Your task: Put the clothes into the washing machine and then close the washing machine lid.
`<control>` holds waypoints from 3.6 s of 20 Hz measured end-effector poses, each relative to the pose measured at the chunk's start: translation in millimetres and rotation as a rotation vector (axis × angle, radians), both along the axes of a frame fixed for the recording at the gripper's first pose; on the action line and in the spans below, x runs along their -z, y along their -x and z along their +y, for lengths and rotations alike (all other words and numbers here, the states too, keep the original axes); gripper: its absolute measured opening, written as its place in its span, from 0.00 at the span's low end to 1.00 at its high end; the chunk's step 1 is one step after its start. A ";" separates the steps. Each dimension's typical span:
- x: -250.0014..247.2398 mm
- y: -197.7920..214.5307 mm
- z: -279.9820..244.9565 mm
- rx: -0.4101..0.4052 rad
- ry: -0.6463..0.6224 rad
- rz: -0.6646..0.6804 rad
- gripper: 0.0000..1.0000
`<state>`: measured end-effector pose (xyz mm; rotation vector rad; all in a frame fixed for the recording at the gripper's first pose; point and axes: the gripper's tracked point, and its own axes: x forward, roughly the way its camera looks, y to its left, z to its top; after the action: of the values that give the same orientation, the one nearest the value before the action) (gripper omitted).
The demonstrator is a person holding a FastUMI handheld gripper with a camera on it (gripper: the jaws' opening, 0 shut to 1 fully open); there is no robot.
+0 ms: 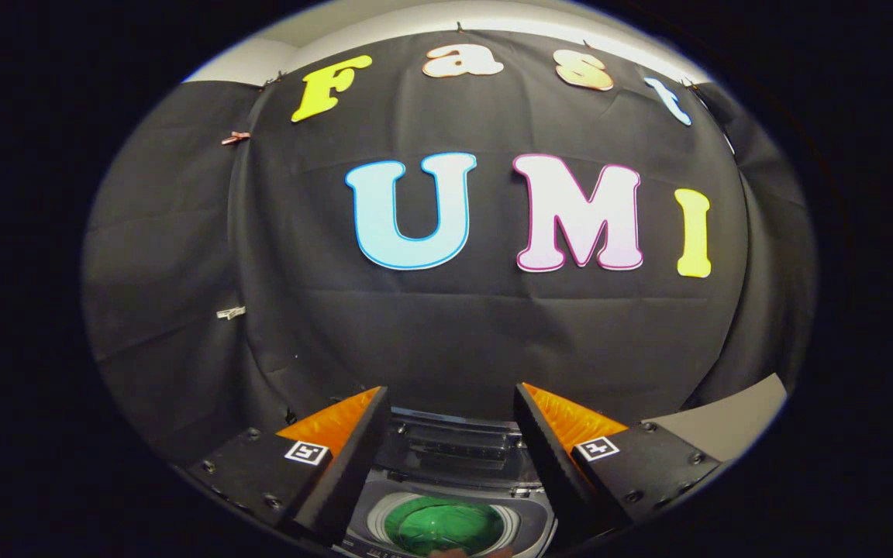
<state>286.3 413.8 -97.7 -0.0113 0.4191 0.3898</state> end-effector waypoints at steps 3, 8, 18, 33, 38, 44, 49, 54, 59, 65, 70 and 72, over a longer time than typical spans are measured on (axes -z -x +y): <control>24.9 -26.8 -1.6 0.040 0.051 0.046 0.99; 50.0 -66.0 1.3 0.091 0.068 0.071 1.00; 128.4 -83.3 -3.0 0.096 0.078 0.219 1.00; 123.6 -30.1 -6.8 0.024 0.029 0.199 1.00; 123.0 -4.9 -10.2 -0.002 0.015 0.182 1.00; 123.5 27.6 -15.6 -0.014 0.006 0.138 1.00; 131.8 51.3 -21.5 -0.017 -0.007 0.136 1.00; 163.8 85.4 -23.6 -0.051 0.006 0.213 1.00; 186.9 108.2 -33.0 -0.065 0.021 0.227 1.00; 148.4 123.8 -39.3 -0.081 0.022 0.098 1.00; 117.4 138.9 -45.2 -0.092 -0.001 0.032 1.00; 105.8 143.5 -51.0 -0.092 -0.010 0.010 1.00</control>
<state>142.8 362.8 -203.5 -0.0193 0.4279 0.4828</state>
